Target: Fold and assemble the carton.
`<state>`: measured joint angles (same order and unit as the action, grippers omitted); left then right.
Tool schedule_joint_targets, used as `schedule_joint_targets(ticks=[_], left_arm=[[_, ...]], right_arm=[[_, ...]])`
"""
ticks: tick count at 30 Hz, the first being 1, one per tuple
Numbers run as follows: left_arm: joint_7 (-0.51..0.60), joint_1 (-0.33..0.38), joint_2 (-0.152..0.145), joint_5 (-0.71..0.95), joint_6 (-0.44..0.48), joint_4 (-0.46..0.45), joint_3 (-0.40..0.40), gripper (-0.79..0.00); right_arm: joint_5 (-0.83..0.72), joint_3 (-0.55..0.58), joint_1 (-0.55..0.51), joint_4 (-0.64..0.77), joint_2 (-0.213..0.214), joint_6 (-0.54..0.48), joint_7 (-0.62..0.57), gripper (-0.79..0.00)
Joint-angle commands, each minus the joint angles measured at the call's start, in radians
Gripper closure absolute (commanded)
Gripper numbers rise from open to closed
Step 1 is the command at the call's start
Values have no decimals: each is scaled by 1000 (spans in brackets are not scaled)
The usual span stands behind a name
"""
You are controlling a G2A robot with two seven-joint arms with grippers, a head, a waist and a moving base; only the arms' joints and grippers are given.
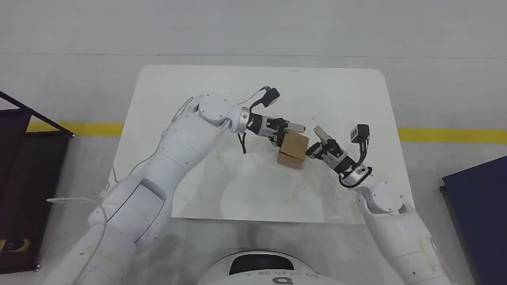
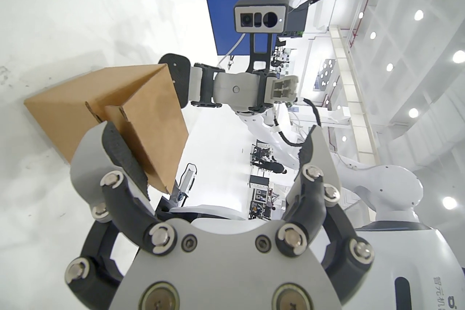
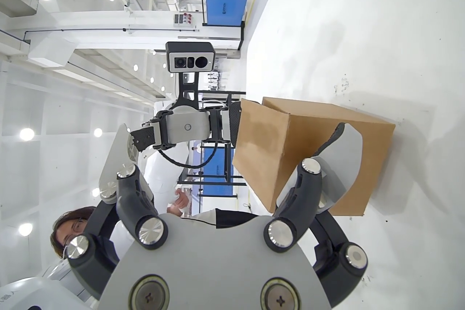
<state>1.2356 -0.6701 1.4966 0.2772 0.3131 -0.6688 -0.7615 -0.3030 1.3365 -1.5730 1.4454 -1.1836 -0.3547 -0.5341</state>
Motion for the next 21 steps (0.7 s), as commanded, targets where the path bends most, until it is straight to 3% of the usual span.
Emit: schedule_joint_targets(ticks=[1, 5, 6, 8, 10, 14, 21], left_arm=[[1, 2, 0, -14, -21, -3, 6, -785], [-2, 1, 2, -30, -55, -11, 13, -776], [-5, 0, 2, -33, -60, -12, 15, -705], [-9, -1, 3, -36, -70, -17, 16, -465], [-9, -1, 4, -42, -81, -21, 20, -339], [-7, 1, 6, -56, -106, -21, 28, -252], [-7, 5, 9, -90, -138, -21, 42, -231]], right_arm=[[16, 0, -3, 3, 0, -1, 8, -785], [41, 0, -10, 12, 1, -1, 28, -785], [45, 0, -12, 14, 1, -2, 31, -785], [52, 1, -15, 17, 1, -3, 38, -785], [56, 0, -18, 19, 1, -4, 42, -785], [58, -2, -21, 18, 0, -4, 46, -785], [55, -2, -22, 13, 0, -7, 45, -785]])
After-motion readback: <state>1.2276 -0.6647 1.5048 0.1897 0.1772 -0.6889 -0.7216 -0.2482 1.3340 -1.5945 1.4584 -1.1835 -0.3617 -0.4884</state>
